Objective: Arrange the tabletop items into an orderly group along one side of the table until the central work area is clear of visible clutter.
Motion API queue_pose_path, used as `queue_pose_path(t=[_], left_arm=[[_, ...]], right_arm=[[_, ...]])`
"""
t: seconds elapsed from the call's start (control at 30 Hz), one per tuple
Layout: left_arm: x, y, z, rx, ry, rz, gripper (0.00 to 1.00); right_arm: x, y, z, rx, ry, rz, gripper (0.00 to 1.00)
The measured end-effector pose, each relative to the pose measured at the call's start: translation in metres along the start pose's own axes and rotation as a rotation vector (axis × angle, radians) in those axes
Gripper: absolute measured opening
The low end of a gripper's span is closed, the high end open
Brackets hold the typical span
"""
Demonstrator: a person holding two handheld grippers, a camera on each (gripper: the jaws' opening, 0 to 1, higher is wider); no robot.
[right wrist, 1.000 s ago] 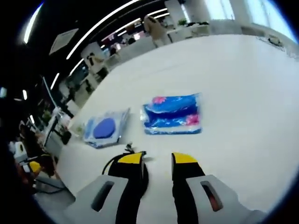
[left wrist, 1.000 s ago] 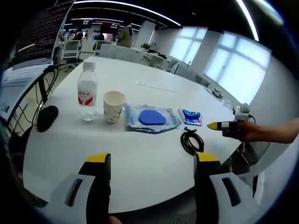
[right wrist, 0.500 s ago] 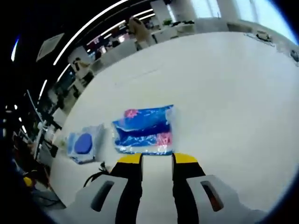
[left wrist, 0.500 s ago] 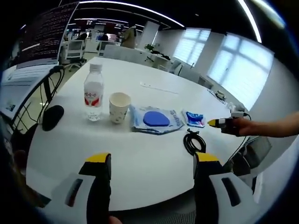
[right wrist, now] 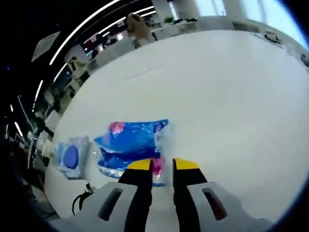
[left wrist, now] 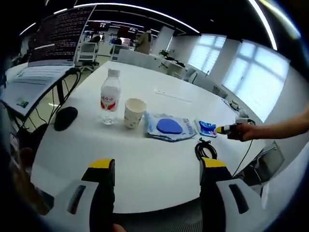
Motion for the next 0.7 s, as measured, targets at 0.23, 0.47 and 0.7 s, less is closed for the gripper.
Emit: queue_pose_path(t=[0.23,0.47,0.7], left_arm=[[-0.004,0.007,-0.004,0.029,0.021,0.006,0.72],[-0.009,0.007,-0.002,0.030,0.021,-0.011,0.71],[-0.002,0.002,0.000,0.018,0.013,-0.009,0.71]], right_arm=[[0.001,-0.002,0.000,0.024,0.204,-0.055,0.02],[0.004,-0.002,-0.001,0.051,0.207,-0.047,0.01],[0.000,-0.008,-0.011,0.049,0.144,-0.032,0.00]])
Point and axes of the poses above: the point that each gripper's makers call its tool centre point, and the gripper's own axes: y roughly backward along the fingers, z roughly to its right, x roughly out of its top, the point moved 8 cm from there along y, roughly backward along the fingers, and after that the axes turned 9 degrees about -y, right-handed, at the moved point
